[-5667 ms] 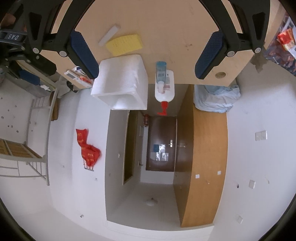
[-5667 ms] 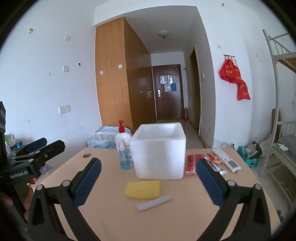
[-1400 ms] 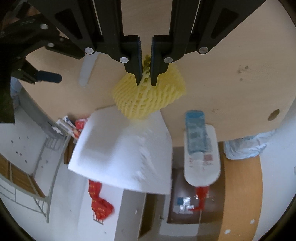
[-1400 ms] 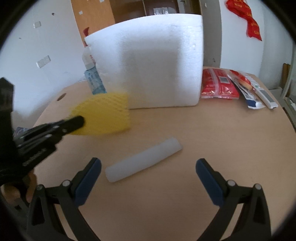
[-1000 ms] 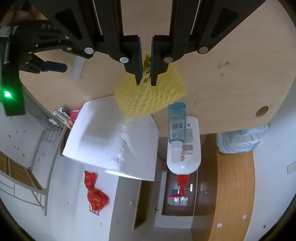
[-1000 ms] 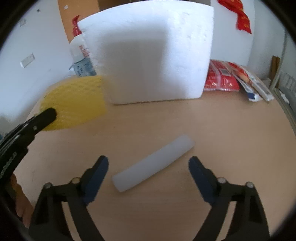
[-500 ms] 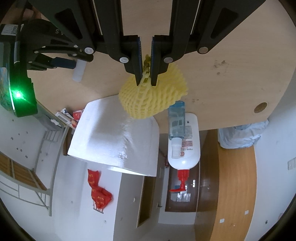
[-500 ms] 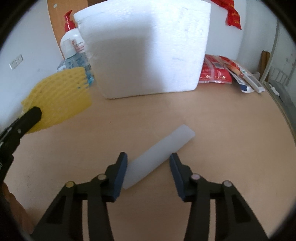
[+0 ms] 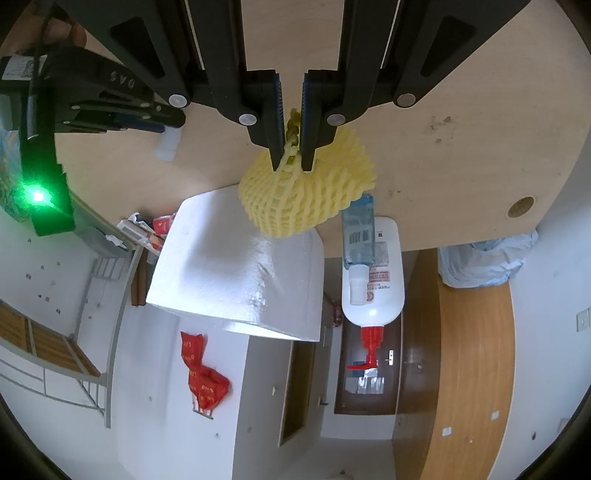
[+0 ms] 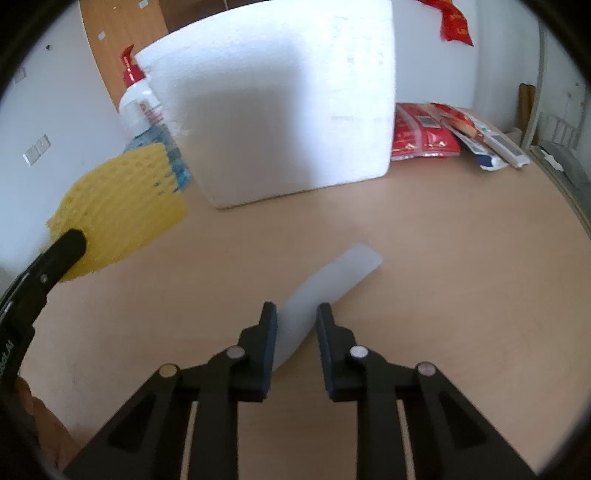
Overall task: Organize soft objects
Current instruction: 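Lift the white foam stick with the right gripper while the left holds the net, then carry the net with the left gripper while the right carries the stick toward the foam box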
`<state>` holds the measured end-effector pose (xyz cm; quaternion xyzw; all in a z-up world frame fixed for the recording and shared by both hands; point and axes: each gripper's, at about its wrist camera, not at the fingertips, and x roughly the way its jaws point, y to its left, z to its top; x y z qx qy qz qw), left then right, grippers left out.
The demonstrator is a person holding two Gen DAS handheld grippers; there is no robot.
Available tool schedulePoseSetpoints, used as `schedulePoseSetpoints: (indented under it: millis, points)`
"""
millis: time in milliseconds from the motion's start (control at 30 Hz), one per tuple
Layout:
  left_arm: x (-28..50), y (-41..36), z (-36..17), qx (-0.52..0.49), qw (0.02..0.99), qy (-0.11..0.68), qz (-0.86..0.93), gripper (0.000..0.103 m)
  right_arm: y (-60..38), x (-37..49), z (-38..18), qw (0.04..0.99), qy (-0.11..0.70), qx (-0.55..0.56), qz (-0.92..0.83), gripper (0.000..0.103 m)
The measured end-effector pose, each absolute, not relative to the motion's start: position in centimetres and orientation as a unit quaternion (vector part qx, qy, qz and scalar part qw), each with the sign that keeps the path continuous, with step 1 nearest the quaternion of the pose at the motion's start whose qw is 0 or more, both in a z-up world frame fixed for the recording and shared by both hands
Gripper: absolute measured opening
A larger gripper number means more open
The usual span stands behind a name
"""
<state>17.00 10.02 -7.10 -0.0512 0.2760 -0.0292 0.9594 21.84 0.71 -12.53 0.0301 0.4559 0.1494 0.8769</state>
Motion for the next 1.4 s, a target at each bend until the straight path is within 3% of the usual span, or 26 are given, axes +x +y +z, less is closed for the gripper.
schedulePoseSetpoints:
  millis: [67, 333, 767, 833, 933, 1000, 1033, 1400]
  points:
    - [16.9, 10.0, -7.1, -0.052, 0.960, 0.275, -0.029, 0.008, 0.4, 21.7, -12.1, 0.879, 0.449, 0.034, 0.153, 0.012]
    - [16.8, 10.0, -6.9, -0.053, 0.961, 0.270, -0.027, 0.008, 0.3, 21.5, -11.1, 0.882, 0.444, 0.049, 0.149, 0.012]
    - [16.4, 9.8, -6.7, -0.056, 0.962, 0.265, -0.031, 0.008, 3.9, 21.6, -12.7, 0.881, 0.453, -0.051, 0.131, 0.013]
    - [16.3, 9.8, -6.7, -0.055, 0.962, 0.264, -0.029, 0.008, 4.0, 21.5, -12.5, 0.882, 0.449, -0.055, 0.132, 0.015]
    - [16.4, 9.9, -6.7, -0.056, 0.962, 0.264, -0.029, 0.008, 4.5, 20.2, -11.9, 0.881, 0.449, -0.060, 0.134, 0.028]
    - [16.4, 9.9, -6.7, -0.058, 0.962, 0.266, -0.032, 0.008, 4.7, 19.8, -11.6, 0.886, 0.439, -0.073, 0.128, 0.048]
    - [16.4, 9.9, -6.7, -0.058, 0.962, 0.265, -0.031, 0.008, 4.8, 19.7, -11.5, 0.886, 0.439, -0.075, 0.127, 0.053]
    - [16.4, 9.9, -6.9, -0.057, 0.962, 0.267, -0.030, 0.008, 4.1, 21.0, -12.7, 0.882, 0.451, -0.062, 0.121, 0.054]
